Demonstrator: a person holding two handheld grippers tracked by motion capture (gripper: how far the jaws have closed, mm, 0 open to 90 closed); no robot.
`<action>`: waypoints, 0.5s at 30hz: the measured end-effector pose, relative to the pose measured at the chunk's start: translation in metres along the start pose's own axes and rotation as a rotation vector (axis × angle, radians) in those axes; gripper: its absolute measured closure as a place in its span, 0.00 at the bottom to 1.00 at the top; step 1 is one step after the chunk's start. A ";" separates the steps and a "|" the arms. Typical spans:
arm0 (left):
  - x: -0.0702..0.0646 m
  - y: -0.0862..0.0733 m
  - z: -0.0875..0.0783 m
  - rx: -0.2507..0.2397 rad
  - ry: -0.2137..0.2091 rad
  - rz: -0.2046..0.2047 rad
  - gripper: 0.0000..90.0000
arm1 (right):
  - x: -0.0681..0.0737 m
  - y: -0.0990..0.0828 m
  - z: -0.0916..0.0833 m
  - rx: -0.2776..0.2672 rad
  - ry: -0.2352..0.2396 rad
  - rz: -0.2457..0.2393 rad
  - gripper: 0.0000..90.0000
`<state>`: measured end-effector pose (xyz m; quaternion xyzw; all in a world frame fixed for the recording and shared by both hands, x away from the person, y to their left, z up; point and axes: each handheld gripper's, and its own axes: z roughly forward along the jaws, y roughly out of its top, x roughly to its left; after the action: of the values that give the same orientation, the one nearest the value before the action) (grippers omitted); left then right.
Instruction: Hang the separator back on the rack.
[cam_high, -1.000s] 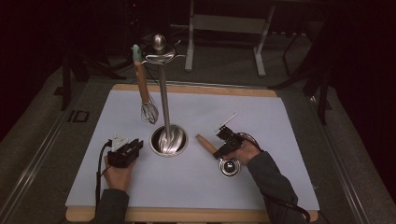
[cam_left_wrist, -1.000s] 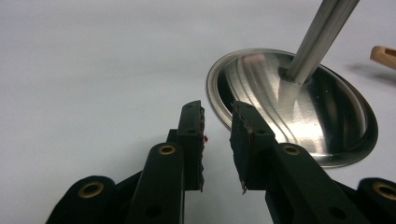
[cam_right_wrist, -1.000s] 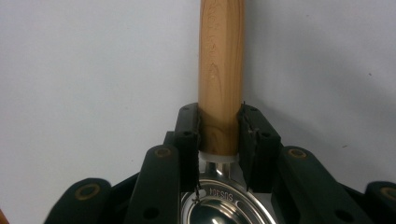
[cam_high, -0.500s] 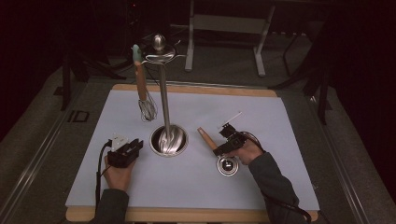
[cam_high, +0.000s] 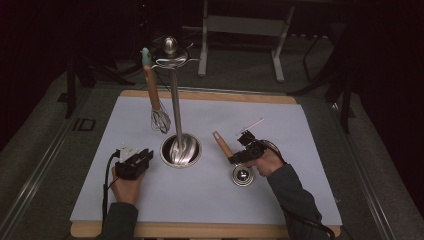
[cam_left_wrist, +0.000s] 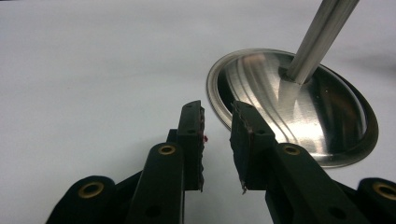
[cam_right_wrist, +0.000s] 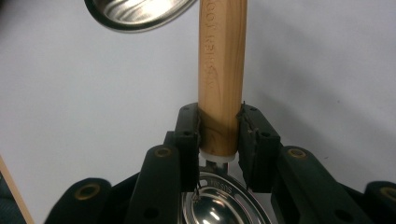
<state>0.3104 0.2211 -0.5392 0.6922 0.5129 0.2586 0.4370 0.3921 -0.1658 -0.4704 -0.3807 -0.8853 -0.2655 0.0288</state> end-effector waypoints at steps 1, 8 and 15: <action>0.000 0.000 0.000 0.000 0.000 0.001 0.83 | 0.000 0.000 -0.001 -0.009 -0.001 -0.003 0.79; 0.000 0.000 0.000 0.000 0.001 0.001 0.83 | 0.001 -0.002 -0.007 -0.051 0.002 -0.007 0.79; 0.000 0.000 0.000 0.001 0.002 0.002 0.82 | 0.004 -0.001 -0.016 -0.098 0.001 -0.013 0.79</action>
<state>0.3104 0.2209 -0.5392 0.6926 0.5128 0.2592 0.4360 0.3858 -0.1715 -0.4566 -0.3758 -0.8736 -0.3091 0.0090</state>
